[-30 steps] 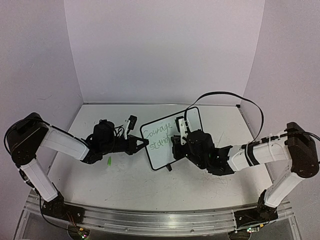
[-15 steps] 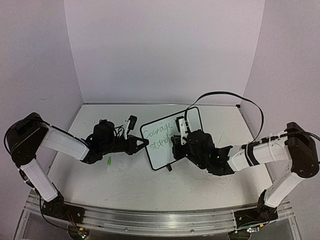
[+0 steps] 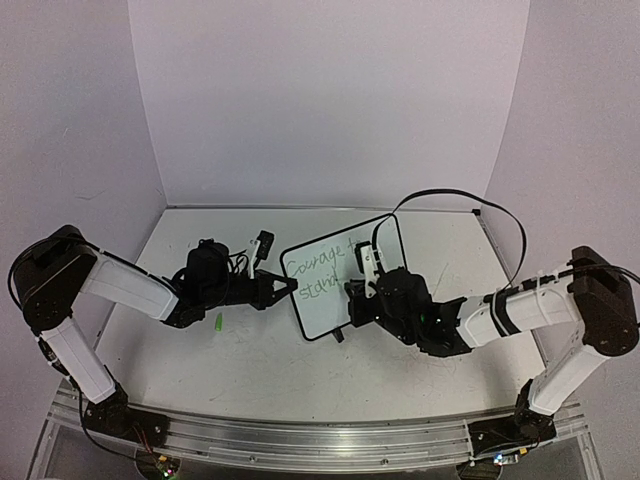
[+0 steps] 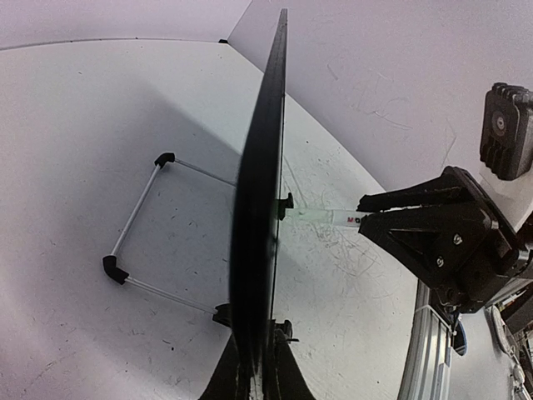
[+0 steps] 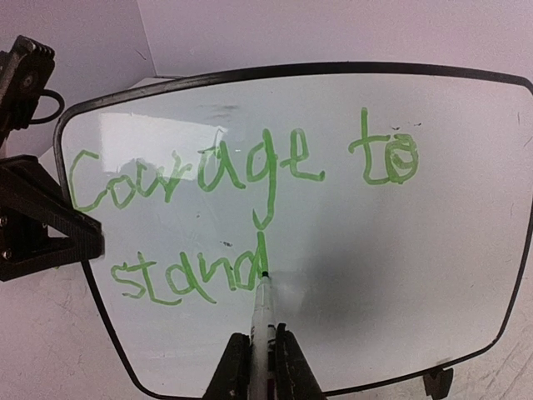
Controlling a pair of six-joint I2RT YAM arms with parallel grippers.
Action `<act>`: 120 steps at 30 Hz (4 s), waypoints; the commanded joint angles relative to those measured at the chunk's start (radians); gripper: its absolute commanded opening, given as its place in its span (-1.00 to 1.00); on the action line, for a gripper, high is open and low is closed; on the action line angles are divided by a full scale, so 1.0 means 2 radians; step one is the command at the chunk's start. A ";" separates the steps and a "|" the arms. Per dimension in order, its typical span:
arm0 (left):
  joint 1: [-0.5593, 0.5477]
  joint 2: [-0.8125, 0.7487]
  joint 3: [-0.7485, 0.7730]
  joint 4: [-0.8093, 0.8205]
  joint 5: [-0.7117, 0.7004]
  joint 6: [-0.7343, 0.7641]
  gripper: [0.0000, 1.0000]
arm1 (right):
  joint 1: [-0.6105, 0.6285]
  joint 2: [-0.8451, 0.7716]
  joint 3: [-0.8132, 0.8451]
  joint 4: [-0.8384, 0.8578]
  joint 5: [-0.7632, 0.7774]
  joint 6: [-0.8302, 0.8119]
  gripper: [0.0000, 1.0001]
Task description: Write a sentence on the whiteboard
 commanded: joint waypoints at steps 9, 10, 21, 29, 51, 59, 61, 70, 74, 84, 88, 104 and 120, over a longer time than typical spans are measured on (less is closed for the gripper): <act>0.001 -0.009 -0.008 -0.020 -0.012 0.029 -1.00 | -0.012 -0.049 -0.016 -0.020 0.009 -0.008 -1.00; 0.001 -0.009 -0.008 -0.020 -0.012 0.029 -1.00 | -0.018 -0.058 -0.017 -0.013 -0.001 -0.012 -1.00; 0.000 -0.008 -0.006 -0.020 -0.011 0.028 -1.00 | -0.041 -0.052 -0.027 0.027 -0.055 -0.029 -1.00; 0.001 -0.008 -0.007 -0.020 -0.011 0.028 -1.00 | -0.041 -0.039 -0.026 0.032 -0.053 -0.029 -1.00; 0.001 -0.007 -0.006 -0.020 -0.010 0.029 -1.00 | -0.040 -0.026 -0.010 0.039 -0.038 -0.029 -1.00; 0.001 -0.006 -0.006 -0.020 -0.009 0.028 -1.00 | -0.031 -0.021 -0.007 0.037 -0.042 -0.031 -1.00; 0.001 -0.008 -0.006 -0.020 -0.010 0.029 -1.00 | -0.028 -0.020 -0.009 0.036 -0.043 -0.030 -1.00; 0.001 -0.010 -0.009 -0.020 -0.011 0.029 -1.00 | -0.023 -0.014 -0.015 0.015 -0.039 -0.015 -1.00; 0.001 -0.010 -0.010 -0.020 -0.012 0.028 -1.00 | -0.022 -0.017 -0.021 0.003 -0.034 -0.007 -1.00; 0.001 -0.013 -0.011 -0.020 -0.011 0.028 -1.00 | -0.022 -0.017 -0.023 -0.011 -0.004 -0.001 -1.00; 0.001 -0.012 -0.010 -0.020 -0.012 0.028 -1.00 | -0.023 -0.013 -0.015 0.001 -0.001 -0.002 -1.00; 0.001 -0.012 -0.009 -0.020 -0.010 0.029 -1.00 | -0.035 -0.003 0.014 0.023 0.005 -0.019 -1.00; 0.001 -0.010 -0.008 -0.020 -0.010 0.029 -1.00 | -0.031 -0.019 -0.031 -0.011 -0.017 0.009 -1.00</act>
